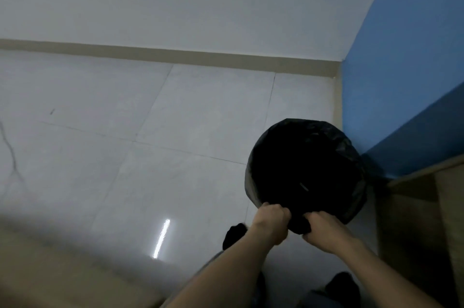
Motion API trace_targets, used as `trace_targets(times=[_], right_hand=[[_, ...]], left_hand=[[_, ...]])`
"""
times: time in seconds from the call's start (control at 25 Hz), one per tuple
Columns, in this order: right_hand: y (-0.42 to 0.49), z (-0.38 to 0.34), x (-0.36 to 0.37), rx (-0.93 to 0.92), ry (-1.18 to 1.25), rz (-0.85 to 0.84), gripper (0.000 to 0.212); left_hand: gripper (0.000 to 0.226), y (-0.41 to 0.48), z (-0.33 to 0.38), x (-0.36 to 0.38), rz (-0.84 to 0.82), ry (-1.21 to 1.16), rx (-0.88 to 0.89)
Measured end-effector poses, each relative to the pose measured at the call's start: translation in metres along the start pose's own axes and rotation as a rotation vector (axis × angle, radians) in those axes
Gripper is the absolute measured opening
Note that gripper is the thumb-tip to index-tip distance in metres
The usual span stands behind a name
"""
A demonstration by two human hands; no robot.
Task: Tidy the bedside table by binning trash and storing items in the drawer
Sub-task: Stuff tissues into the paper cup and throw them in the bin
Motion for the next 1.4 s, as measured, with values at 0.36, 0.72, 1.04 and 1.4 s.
trace_targets(times=[0.36,0.72,1.04,1.4], right_hand=[[-0.119,-0.024,0.043,-0.015,0.148,-0.138,0.046],[-0.225,-0.017,-0.133,-0.043,0.185,0.767,0.041],[-0.396,0.132,-0.14,0.407,0.298,1.292,0.032],[-0.398,0.192,-0.061,0.543,0.164,0.948,0.038]], left_hand=[[0.039,-0.121,0.048,0.039,-0.141,-0.245,-0.019],[0.057,-0.124,0.149,-0.127,0.411,-0.616,0.214],[0.066,-0.117,0.307,-0.165,0.528,-0.531,0.503],[0.05,-0.068,0.38,-0.164,0.533,-0.209,0.424]])
Point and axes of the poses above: each hand's wrist, its own y-axis towards the middle knuckle, its own x-axis out of the palm, z = x × y, the point moved 6 cm from there along y, towards the middle knuckle, and after that the axes turned 3 degrees about -x, right-handed, at the moved point
